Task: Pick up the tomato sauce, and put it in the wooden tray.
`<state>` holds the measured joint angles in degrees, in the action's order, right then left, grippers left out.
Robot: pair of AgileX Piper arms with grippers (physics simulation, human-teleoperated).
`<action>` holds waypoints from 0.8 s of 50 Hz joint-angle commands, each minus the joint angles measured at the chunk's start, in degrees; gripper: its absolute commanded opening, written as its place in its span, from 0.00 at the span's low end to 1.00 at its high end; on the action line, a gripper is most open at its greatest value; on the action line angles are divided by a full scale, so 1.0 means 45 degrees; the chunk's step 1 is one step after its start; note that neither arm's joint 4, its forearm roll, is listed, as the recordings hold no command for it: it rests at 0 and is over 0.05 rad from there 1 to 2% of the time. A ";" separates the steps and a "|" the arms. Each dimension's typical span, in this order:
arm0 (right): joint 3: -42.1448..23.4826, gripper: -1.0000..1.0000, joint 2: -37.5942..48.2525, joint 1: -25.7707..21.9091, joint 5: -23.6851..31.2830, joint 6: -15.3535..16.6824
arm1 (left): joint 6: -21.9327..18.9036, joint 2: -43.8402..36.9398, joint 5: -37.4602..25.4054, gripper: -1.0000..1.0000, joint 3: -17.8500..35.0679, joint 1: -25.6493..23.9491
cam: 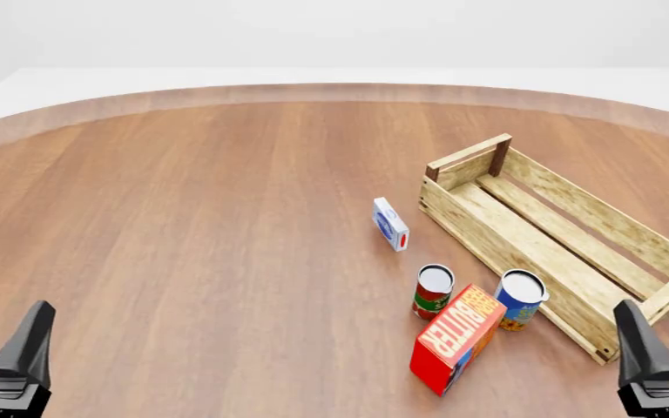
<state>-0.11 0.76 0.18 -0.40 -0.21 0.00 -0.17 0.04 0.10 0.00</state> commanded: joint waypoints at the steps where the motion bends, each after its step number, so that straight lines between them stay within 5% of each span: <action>1: -0.0118 1.00 -0.0148 -0.0031 0.0231 0.0119 | 0.0000 -0.0058 0.0015 1.00 0.0033 0.0000; 4: -0.0353 1.00 -0.0151 -0.0048 0.0422 0.0233 | 0.0000 -0.0058 0.0015 1.00 0.0033 0.0000; 6: -0.0414 1.00 -0.0132 -0.0156 0.0660 -0.0345 | 0.0000 -0.0058 0.0015 1.00 0.0033 0.0000; 15: -0.2279 1.00 -0.0140 -0.0805 0.1975 0.1493 | 0.0000 -0.0058 0.0015 1.00 0.0033 0.0000; 18: -0.2831 1.00 0.0437 -0.1261 0.2270 0.1472 | 0.0000 -0.0058 0.0015 1.00 0.0033 0.0000; 19: -0.3535 1.00 0.0772 -0.1418 0.2498 0.2182 | 0.0000 -0.0058 0.0015 1.00 0.0033 0.0000; 25: -0.5817 1.00 0.2957 -0.2982 0.2991 0.2963 | 0.0000 -0.0058 0.0015 1.00 0.0033 0.0000; 28: -0.6945 1.00 0.3804 -0.3487 0.3519 0.2814 | 0.0000 -0.0058 0.0015 1.00 0.0033 0.0000; 29: -0.7699 1.00 0.4394 -0.3650 0.3786 0.3429 | 0.0000 -0.0058 0.0015 1.00 0.0033 0.0000; 32: -0.7709 1.00 0.4401 -0.3650 0.3790 0.3429 | 0.0000 -0.0058 0.0015 1.00 0.0033 0.0000; 40: -1.0582 1.00 0.7384 -0.5316 0.5076 0.4777 | 0.0000 -0.0058 0.0015 1.00 0.0033 0.0000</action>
<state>-34.55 21.96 -16.50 16.60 15.28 0.00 -0.42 0.11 0.24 0.00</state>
